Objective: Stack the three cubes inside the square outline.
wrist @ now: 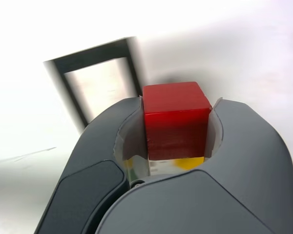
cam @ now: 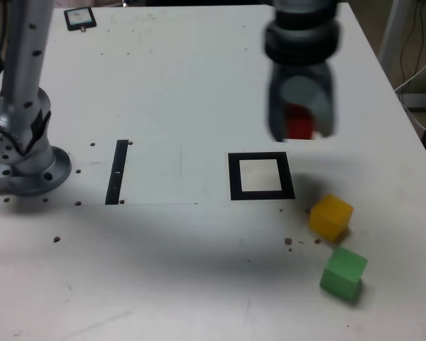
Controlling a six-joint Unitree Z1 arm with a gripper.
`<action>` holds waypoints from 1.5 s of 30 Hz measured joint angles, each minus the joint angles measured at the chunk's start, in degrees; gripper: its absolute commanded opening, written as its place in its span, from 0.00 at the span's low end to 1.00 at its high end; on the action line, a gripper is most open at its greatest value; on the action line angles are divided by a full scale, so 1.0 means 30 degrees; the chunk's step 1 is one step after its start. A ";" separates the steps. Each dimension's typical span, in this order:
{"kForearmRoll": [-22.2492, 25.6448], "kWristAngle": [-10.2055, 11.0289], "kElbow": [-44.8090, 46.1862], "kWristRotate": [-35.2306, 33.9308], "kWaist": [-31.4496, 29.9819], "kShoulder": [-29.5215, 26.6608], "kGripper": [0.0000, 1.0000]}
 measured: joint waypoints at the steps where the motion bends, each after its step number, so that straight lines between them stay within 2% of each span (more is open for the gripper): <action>1: 0.0202 0.0001 0.0746 -0.0175 0.0080 -0.0493 0.22; 4: 0.0576 0.0107 0.1947 -0.0539 0.0279 -0.1388 0.22; 14: 0.1129 -0.0103 0.2638 -0.0584 0.0247 -0.1608 0.22; 18: 0.0622 -0.0140 0.2636 -0.0584 0.0104 -0.0816 0.22; 22: 0.0240 -0.0506 0.2677 -0.0553 0.0094 -0.0037 0.22; 34: -0.1668 -0.1788 0.4713 -0.0797 -0.0027 -0.0160 0.23; 37: -0.2650 -0.2035 0.5300 -0.0991 -0.0264 -0.0275 0.23; 41: -0.3588 -0.1895 0.5732 -0.1041 -0.0529 -0.0466 0.23; 45: -0.3849 -0.1631 0.5737 -0.1041 -0.0528 -0.0572 0.23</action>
